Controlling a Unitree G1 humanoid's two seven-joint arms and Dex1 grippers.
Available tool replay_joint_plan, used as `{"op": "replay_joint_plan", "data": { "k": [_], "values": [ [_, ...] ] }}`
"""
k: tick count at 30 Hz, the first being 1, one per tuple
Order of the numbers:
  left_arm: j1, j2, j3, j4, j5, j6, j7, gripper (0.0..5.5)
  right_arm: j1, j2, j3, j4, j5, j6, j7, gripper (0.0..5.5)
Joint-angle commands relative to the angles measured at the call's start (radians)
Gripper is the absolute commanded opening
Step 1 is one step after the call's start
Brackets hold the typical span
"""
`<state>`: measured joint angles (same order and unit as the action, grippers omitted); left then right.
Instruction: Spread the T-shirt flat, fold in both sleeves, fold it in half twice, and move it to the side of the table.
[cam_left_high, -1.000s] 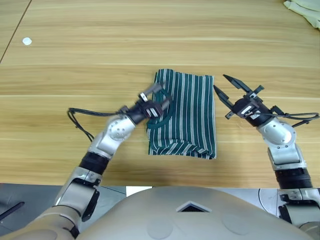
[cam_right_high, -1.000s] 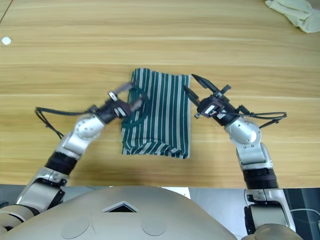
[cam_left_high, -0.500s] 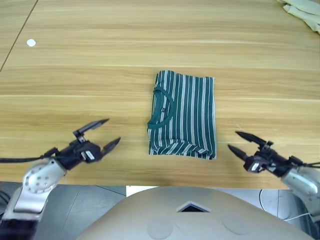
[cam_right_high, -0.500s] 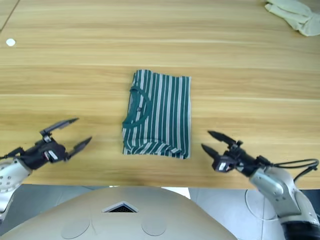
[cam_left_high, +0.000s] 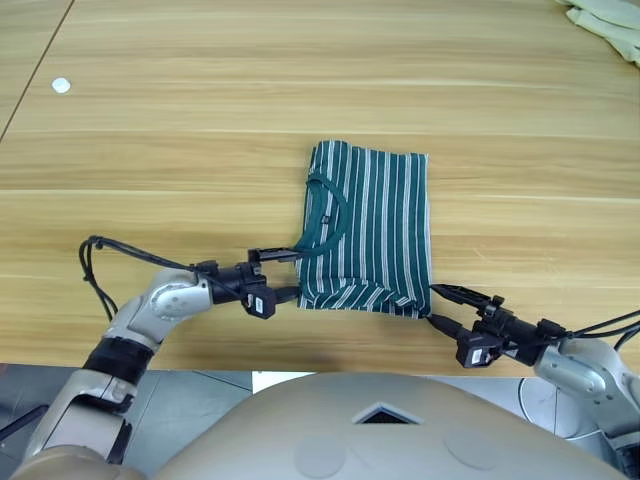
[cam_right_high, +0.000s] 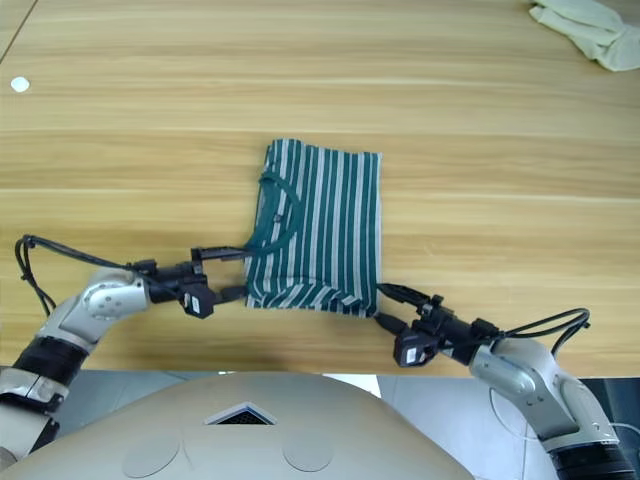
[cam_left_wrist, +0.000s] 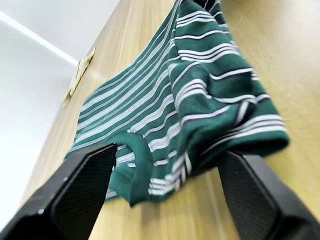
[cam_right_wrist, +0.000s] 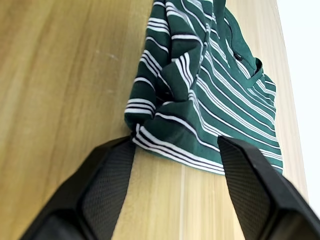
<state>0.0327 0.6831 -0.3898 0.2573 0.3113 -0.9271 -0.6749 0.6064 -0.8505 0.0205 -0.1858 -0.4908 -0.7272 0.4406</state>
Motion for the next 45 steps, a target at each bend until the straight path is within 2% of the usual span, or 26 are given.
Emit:
{"op": "replay_joint_plan", "data": {
  "k": [1,9,17,23,26,39,45],
  "values": [
    [0.077,0.063,-0.09,0.014,0.058,0.01,-0.071,3.62,0.002,-0.037,0.025,0.03,-0.03,0.015,0.039,3.02],
    [0.115,0.174,-0.079,-0.054,0.006,0.028,-0.064,3.62,-0.061,-0.061,0.05,0.056,-0.032,0.011,0.035,3.02],
    [0.027,0.077,-0.144,0.033,0.063,0.052,-0.038,3.62,-0.059,-0.067,0.095,0.031,-0.02,-0.004,0.044,3.02],
    [0.019,0.063,-0.184,0.048,0.068,0.047,-0.053,3.62,-0.041,-0.074,0.098,0.004,-0.014,-0.005,0.046,3.02],
    [0.02,0.072,-0.192,0.049,0.068,0.053,-0.057,3.62,-0.047,-0.074,0.097,0.0,-0.01,-0.004,0.04,2.49],
    [0.006,0.073,-0.227,0.096,0.067,0.077,-0.064,1.41,-0.104,-0.058,0.114,0.04,-0.011,-0.006,0.025,0.21],
    [-0.008,0.039,-0.251,0.125,0.068,0.07,-0.056,0.86,-0.101,-0.047,0.13,0.016,0.007,-0.011,0.023,0.07]
  ]
}}
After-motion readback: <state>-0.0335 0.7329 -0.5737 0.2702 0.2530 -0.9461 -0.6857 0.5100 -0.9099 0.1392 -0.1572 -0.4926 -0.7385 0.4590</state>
